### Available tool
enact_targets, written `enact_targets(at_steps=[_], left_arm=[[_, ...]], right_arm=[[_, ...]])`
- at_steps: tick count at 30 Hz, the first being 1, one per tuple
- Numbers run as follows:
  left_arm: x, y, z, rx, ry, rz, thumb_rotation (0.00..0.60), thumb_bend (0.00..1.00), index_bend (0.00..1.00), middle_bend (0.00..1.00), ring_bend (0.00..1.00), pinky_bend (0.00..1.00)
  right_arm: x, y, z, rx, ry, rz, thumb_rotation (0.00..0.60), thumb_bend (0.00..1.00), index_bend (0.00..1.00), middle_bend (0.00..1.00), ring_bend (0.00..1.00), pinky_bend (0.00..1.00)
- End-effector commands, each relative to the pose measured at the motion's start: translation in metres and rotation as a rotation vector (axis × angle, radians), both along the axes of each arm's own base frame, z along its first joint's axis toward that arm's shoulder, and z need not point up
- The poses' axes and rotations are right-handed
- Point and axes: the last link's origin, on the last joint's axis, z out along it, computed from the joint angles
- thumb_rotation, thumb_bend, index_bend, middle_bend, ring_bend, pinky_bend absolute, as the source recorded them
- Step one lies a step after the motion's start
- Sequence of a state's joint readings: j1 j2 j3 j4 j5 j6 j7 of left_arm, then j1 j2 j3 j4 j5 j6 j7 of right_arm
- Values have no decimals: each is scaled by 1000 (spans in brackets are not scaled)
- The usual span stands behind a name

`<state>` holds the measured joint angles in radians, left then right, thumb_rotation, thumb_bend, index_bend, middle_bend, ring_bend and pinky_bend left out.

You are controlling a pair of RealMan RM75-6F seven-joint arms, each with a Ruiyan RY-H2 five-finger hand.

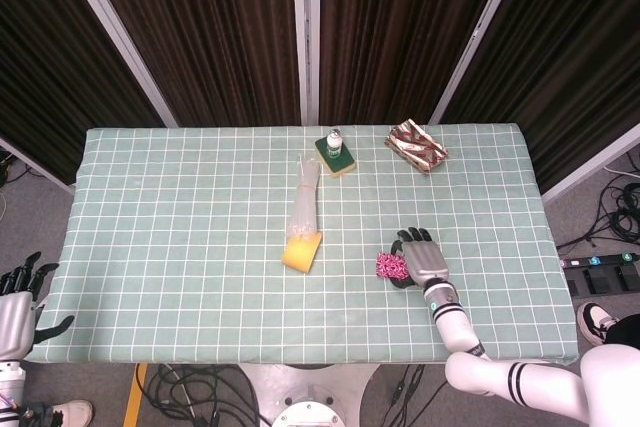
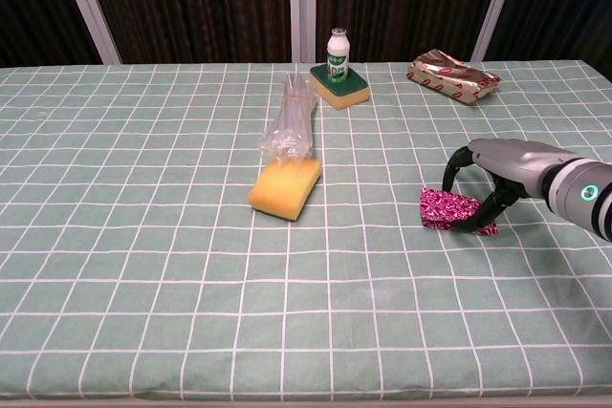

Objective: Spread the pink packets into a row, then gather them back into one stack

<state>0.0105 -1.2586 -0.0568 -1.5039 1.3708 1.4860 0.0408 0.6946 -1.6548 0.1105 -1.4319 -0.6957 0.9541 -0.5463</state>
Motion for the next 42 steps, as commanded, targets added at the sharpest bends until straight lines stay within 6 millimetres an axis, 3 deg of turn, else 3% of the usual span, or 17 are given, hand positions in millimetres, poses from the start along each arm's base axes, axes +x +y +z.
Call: enact_targets(at_steps=[1,14,18,23,28,35,42], left_arm=[[0,0,0,0,0,0,600,126,268,180,153,165],[-1,0,0,0,-1,1,600,127,269,180,153,166],[-2,0,0,1,0,3,600,126,268,180,153,165],[0,0,1,2,3,-2,600,126,268,180,153,165],[3,1,0,-1,7,-7,600,126,268,180,153,165],[8,4,-1,-7,16,-10,600,126,268,180,153,165],[17,6,-1,-6,28,-20,600,127,268,180,153,165]], right_arm=[[-1,0,-1,1,3,-1,509,164,330,105,0,0],[-5,4,0,4,5,-2,495,164,306,103,0,0],[-3,3,9,-29,-17,5,499,161,290,102,0,0],[-9,-2,49,-170,-30,46,496,162,208,99,0,0],[-23,8,98,-280,-47,102,496,165,101,37,0,0],[-52,55,160,-424,-88,143,492,171,42,3,0,0],[-63,101,177,-453,-157,166,493,170,39,2,0,0]])
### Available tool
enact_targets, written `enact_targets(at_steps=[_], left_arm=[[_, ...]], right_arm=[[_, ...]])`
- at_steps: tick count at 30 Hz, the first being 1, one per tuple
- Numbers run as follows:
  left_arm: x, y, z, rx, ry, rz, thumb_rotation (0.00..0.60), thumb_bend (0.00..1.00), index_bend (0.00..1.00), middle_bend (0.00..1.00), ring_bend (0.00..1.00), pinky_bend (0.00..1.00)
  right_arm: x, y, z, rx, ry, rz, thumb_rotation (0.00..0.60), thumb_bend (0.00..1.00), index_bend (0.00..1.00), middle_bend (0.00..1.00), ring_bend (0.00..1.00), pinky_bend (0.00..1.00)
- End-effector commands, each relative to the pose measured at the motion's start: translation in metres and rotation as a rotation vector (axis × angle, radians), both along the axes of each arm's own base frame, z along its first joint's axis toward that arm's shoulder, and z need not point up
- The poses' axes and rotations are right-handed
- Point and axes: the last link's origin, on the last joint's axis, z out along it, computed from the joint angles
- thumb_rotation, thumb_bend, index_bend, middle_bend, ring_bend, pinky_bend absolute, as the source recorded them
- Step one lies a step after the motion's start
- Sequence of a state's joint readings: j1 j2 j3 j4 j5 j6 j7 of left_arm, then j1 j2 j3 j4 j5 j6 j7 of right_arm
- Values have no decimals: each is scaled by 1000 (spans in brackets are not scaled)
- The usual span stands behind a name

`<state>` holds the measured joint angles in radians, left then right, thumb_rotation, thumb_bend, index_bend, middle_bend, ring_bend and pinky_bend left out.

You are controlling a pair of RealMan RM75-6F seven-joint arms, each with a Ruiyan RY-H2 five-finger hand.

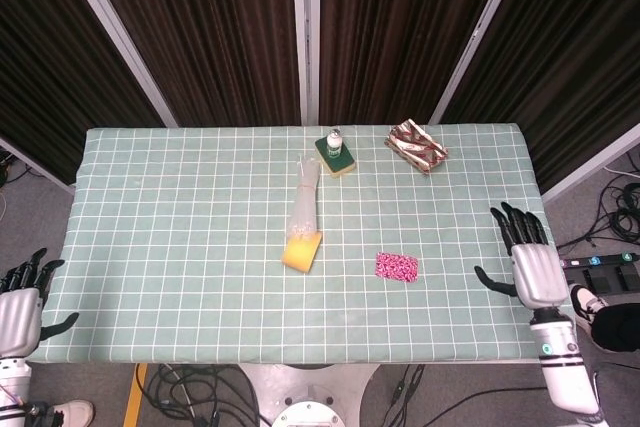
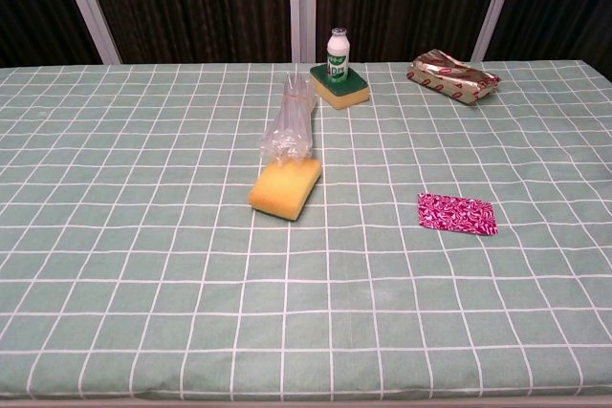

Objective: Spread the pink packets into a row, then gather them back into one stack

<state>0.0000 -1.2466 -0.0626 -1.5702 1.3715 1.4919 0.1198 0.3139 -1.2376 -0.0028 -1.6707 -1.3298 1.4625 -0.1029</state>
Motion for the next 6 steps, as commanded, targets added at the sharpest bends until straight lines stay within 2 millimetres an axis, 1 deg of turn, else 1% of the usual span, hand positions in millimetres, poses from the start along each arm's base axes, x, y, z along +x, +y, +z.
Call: enact_targets(at_steps=[1,3,6], left_arm=[[3,0,0,-1,5,-6,600,127,268,180,153,165],[5,1,1,1,8,-5,600,127,268,180,153,166],[6,1,1,2,11,-6,600,127,268,180,153,166]], right_arm=[[-6,26,7,9,-30,8,493,169,40,2,0,0],[-8,37,9,8,-34,14,487,170,40,1,0,0],[-10,48,11,3,-31,23,488,170,39,1,0,0]])
